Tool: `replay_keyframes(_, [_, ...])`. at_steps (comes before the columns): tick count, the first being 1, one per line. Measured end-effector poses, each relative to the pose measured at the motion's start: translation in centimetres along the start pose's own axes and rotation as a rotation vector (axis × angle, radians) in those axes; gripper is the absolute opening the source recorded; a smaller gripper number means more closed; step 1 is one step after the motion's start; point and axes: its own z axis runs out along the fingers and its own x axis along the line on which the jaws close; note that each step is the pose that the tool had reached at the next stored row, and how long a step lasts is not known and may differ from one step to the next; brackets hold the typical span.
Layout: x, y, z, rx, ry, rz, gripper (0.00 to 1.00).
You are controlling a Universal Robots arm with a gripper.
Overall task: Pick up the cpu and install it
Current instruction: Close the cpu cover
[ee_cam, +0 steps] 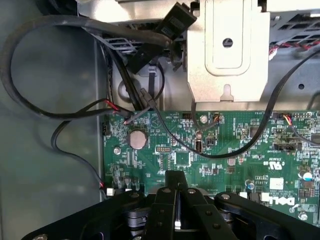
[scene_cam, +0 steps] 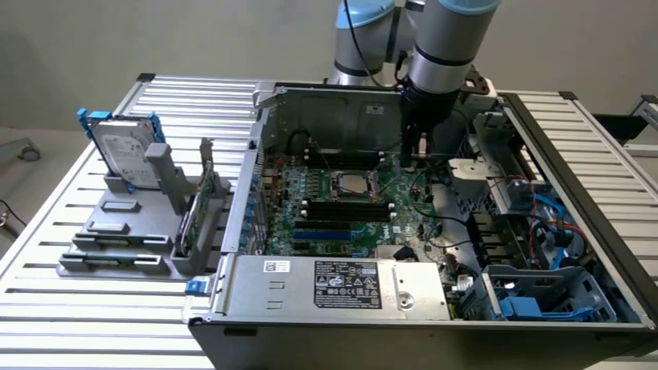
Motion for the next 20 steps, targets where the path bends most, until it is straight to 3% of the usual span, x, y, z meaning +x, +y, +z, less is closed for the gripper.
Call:
replay_keyframes(5, [0.0,-0.67,-0.26,0.0373,-0.0003,0.005,0.11])
replay_keyframes(11, [0.0,-1.71,-0.38,0.0904,-0.0018,0.011,0.11])
replay_keyframes(14, [0.0,-2.58,-0.39,0.1017,-0.0022,0.013,0.11])
replay_keyframes(20, [-0.1,-4.53,-0.26,0.1132,-0.0025,0.014,0.11])
